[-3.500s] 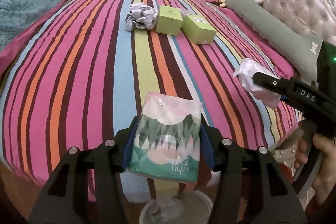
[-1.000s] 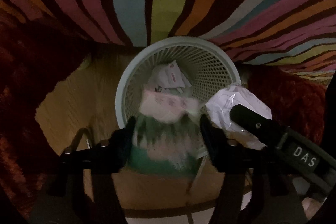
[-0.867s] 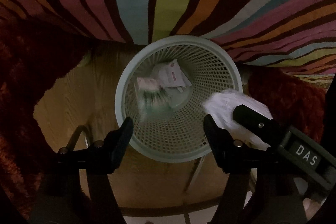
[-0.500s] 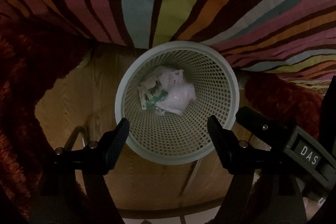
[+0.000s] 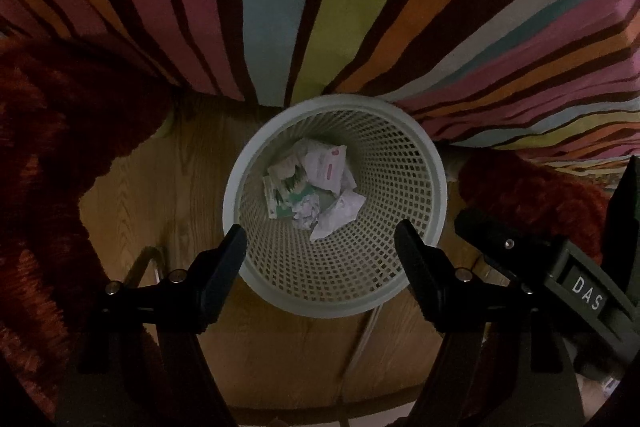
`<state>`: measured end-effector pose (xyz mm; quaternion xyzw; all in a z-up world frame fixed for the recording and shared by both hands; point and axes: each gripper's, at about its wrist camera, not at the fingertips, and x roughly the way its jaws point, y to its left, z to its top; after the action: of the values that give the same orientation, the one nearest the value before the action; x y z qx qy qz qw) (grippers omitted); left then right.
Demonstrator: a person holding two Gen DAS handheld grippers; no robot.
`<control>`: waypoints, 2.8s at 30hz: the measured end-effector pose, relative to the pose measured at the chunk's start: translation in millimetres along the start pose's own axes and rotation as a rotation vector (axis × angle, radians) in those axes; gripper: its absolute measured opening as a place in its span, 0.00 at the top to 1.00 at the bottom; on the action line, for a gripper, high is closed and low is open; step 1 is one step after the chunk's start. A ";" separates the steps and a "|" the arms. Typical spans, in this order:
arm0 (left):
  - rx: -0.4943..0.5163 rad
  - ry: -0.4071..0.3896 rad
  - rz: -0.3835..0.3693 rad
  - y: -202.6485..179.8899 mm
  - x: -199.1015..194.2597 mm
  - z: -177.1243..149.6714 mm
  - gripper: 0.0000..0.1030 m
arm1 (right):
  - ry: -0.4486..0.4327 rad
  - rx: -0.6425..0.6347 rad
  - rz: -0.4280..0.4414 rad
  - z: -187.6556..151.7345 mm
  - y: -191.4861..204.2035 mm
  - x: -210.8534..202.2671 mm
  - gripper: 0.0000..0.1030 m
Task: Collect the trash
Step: 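Move both grippers back up from the wastebasket toward the bed, then grasp the crumpled white paper with the left gripper while the right gripper grasps the green DEEP CLEANSING OIL box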
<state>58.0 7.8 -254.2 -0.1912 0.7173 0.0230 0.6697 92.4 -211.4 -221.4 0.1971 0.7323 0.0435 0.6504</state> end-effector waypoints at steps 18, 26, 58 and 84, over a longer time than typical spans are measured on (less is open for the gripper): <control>0.052 -0.292 0.011 0.5 -71.1 -4.7 0.27 | -0.274 -0.133 0.022 -11.1 20.7 -58.5 0.14; 0.118 -0.475 0.016 -7.8 -114.7 -4.7 0.27 | -0.530 -0.242 -0.010 -17.4 37.2 -107.6 0.14; 0.166 -0.722 0.001 -32.1 -202.6 64.5 0.27 | -0.952 -0.404 -0.084 10.7 86.2 -188.4 0.14; 0.145 -0.729 -0.047 -49.9 -215.3 190.0 0.27 | -0.937 -0.443 -0.037 100.1 121.6 -207.3 0.14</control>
<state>260.6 68.9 -53.8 -0.1388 0.4267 0.0232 0.8934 233.5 -190.6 -3.6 0.0398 0.3390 0.0931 0.9353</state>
